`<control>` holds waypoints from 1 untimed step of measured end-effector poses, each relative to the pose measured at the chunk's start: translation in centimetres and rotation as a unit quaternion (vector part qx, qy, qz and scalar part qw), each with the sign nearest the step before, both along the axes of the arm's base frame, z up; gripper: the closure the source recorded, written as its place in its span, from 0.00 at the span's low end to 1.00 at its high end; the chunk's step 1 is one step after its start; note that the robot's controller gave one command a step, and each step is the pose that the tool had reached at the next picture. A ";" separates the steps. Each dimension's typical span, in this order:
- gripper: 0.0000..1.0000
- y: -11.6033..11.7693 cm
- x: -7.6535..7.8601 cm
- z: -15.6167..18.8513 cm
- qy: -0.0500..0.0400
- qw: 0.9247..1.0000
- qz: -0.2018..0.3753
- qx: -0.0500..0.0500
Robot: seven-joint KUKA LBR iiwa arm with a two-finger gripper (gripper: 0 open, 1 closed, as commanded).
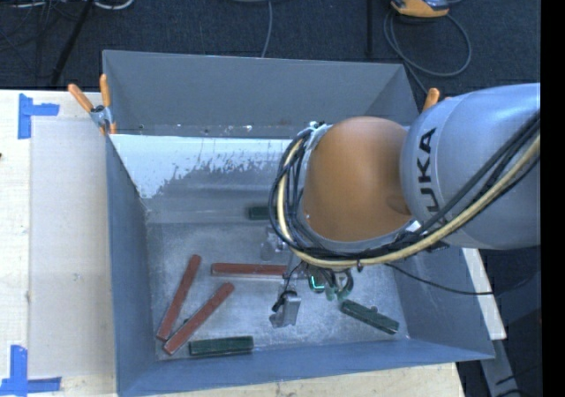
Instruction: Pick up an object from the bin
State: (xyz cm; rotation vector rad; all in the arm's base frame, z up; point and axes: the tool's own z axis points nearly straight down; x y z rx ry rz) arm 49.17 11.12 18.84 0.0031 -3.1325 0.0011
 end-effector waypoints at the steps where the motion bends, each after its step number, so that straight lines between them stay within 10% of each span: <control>1: 0.00 -0.1 0.2 0.3 -0.004 1.000 -0.002 0.000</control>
Offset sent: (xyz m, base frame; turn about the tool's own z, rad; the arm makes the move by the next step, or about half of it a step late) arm 0.0773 -0.0250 -0.1184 0.1393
